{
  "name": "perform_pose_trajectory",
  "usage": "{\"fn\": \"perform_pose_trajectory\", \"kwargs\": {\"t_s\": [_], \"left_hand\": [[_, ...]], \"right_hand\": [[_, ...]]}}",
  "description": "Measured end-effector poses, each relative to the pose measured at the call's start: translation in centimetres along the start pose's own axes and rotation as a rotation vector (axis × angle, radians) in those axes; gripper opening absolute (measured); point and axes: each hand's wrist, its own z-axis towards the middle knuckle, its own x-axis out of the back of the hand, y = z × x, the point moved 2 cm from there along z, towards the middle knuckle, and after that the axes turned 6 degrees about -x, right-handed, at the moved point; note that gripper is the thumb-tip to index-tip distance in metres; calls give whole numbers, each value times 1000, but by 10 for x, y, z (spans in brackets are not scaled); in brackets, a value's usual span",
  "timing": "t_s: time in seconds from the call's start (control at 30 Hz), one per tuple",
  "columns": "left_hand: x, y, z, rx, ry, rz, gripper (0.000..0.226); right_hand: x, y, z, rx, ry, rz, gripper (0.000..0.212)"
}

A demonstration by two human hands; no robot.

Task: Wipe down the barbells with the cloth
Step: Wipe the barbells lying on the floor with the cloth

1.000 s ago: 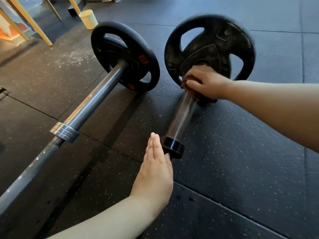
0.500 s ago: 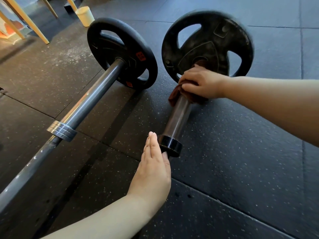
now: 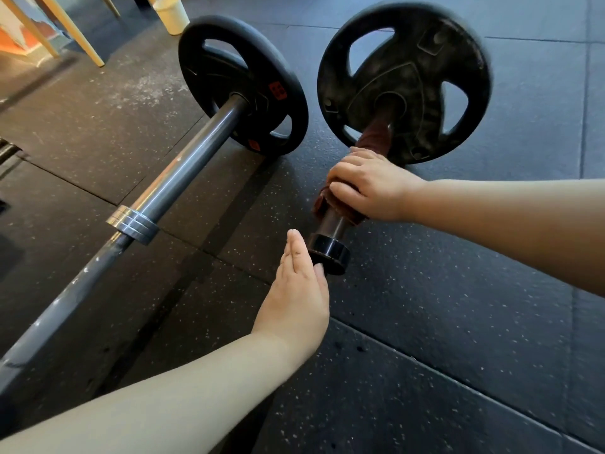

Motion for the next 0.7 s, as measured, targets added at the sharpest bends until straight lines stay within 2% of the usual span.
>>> {"fn": "perform_pose_trajectory", "kwargs": {"t_s": [0.07,0.1,0.17,0.27,0.33,0.47,0.6,0.7], "left_hand": [[0,0,-1,-6,-3,-9,69],[1,0,-1,-7,-5,-23,69],[3,-2,-6,-4,-9,-26,68],[4,-10,-19,-3,-47,28,68],[3,-14,-32,-3,-101,67,68],[2,-17,-48,19,-122,48,67],[3,-18,-50,26,-83,49,64],[5,-18,-50,26,-78,52,63]], "right_hand": [[-6,-22,1,-144,40,131,43],[-11,-39,-1,-143,11,174,41],[-16,-66,-12,-16,-77,204,41],[-11,-57,-25,75,-173,181,40],[-11,-54,-27,57,-137,137,39],[-13,-88,-34,-47,-2,299,27],[-10,-96,-54,106,-16,269,23],[-7,-94,-63,335,-86,170,33]]}}
